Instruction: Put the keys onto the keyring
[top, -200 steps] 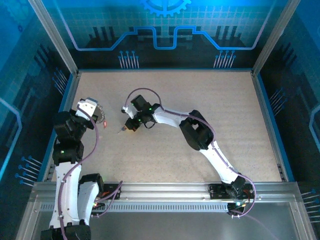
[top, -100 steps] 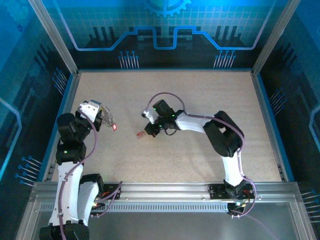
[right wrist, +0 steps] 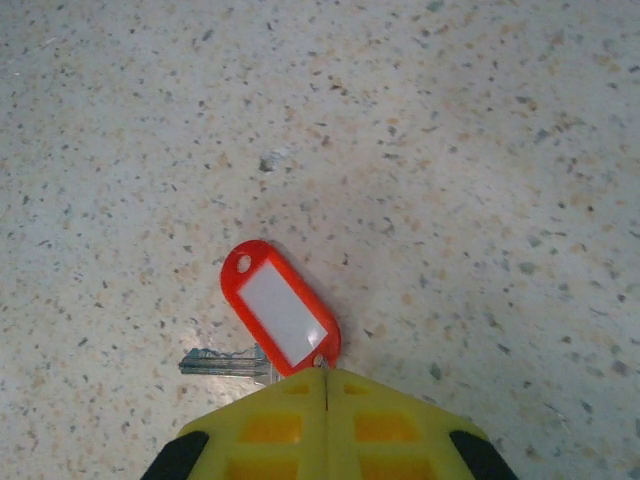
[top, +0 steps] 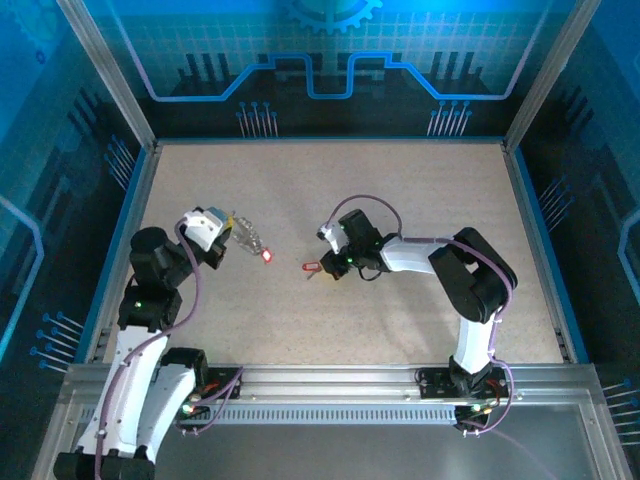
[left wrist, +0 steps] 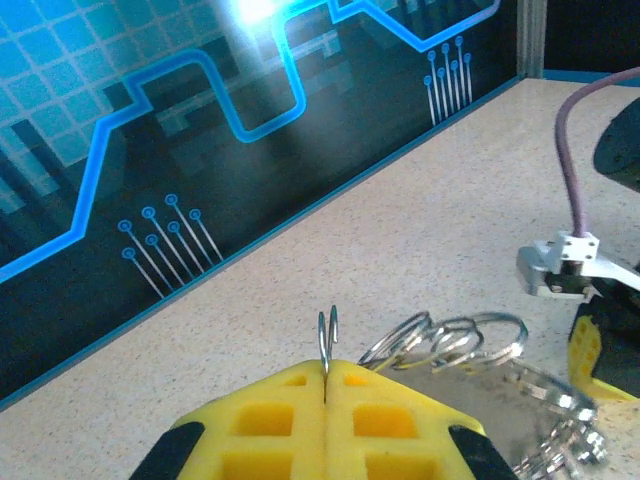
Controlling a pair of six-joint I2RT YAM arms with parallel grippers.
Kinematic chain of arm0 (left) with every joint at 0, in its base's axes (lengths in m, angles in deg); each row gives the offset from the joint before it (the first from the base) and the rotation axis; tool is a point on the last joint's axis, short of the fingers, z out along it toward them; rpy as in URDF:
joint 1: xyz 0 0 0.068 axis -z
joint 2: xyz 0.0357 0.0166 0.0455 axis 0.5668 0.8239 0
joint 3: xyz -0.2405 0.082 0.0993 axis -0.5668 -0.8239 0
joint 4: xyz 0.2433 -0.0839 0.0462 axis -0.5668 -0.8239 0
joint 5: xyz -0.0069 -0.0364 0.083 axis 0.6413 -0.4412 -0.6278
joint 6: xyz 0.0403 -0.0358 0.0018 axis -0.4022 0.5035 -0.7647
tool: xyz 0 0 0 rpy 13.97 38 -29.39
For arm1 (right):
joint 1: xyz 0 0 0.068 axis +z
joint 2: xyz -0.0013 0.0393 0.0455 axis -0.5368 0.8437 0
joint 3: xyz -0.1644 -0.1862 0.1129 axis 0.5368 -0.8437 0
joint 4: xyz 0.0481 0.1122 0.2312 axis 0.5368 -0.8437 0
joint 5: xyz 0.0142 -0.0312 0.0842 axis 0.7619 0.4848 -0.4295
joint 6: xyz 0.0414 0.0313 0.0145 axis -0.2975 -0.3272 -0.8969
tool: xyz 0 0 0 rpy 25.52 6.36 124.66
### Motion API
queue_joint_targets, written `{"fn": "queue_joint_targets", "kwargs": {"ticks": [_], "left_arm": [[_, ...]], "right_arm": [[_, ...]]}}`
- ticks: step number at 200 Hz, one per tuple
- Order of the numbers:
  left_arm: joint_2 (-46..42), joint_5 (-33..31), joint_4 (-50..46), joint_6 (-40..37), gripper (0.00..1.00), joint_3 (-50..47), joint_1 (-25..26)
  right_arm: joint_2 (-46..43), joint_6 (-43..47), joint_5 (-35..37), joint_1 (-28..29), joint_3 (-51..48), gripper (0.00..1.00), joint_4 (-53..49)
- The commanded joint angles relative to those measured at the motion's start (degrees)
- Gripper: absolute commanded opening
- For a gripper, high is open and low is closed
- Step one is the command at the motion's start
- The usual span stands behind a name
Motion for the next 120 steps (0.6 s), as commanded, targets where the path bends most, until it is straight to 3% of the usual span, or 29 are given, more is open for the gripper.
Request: {"fn": "queue_joint_targets", "kwargs": {"ticks": [1, 36, 120], "left_arm": [[-2.0, 1.8, -0.5, -0.2, 0.0, -1.2, 0.6], [-2.8, 1.6, -1.3, -0.4, 0.0, -1.3, 0.6], [-2.4, 2.7, -0.6, -0.1, 0.0, -1.6, 0.6]], "right_arm": [[-1.4, 0.0, -0.4, -0.7, -0.5, 0.02, 2.8], [-1.6, 0.5, -2.6, -1.0, -0.5, 0.14, 3.0], [0.0, 2.0, -4.8, -1.2, 0.4, 0.26, 0.7]]}}
